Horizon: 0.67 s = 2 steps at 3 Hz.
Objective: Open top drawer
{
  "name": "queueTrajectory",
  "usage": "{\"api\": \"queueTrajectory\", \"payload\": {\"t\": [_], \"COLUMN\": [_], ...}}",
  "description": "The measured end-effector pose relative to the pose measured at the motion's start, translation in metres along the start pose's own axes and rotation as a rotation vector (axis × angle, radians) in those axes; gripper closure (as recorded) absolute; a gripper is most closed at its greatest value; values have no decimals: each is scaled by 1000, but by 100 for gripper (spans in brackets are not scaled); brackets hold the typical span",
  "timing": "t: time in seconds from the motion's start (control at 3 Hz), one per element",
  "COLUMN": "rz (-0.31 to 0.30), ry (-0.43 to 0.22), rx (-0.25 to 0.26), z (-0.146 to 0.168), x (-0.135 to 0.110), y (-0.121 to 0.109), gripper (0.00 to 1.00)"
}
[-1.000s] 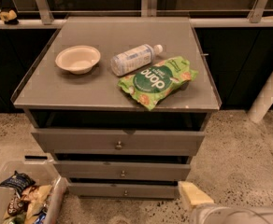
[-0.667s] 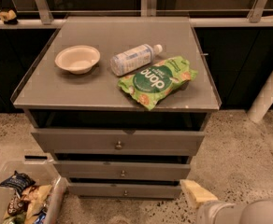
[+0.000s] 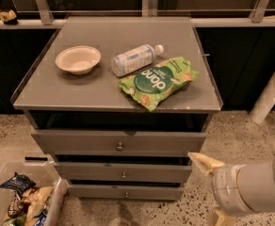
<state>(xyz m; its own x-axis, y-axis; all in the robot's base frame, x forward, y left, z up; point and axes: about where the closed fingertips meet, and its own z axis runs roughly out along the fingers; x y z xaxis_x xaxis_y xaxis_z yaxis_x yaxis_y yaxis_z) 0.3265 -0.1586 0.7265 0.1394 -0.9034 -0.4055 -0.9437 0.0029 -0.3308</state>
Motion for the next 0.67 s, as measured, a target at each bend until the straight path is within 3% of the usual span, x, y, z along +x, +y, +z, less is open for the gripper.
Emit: {"api": "queueTrajectory", "payload": {"t": [0.33,0.67], "rz": [-164,-255], "ry": [71,158], "rx": [5,61], "z": [23,44], "x": [6,-3], "y": [-37,-84], "gripper": [0,0]}}
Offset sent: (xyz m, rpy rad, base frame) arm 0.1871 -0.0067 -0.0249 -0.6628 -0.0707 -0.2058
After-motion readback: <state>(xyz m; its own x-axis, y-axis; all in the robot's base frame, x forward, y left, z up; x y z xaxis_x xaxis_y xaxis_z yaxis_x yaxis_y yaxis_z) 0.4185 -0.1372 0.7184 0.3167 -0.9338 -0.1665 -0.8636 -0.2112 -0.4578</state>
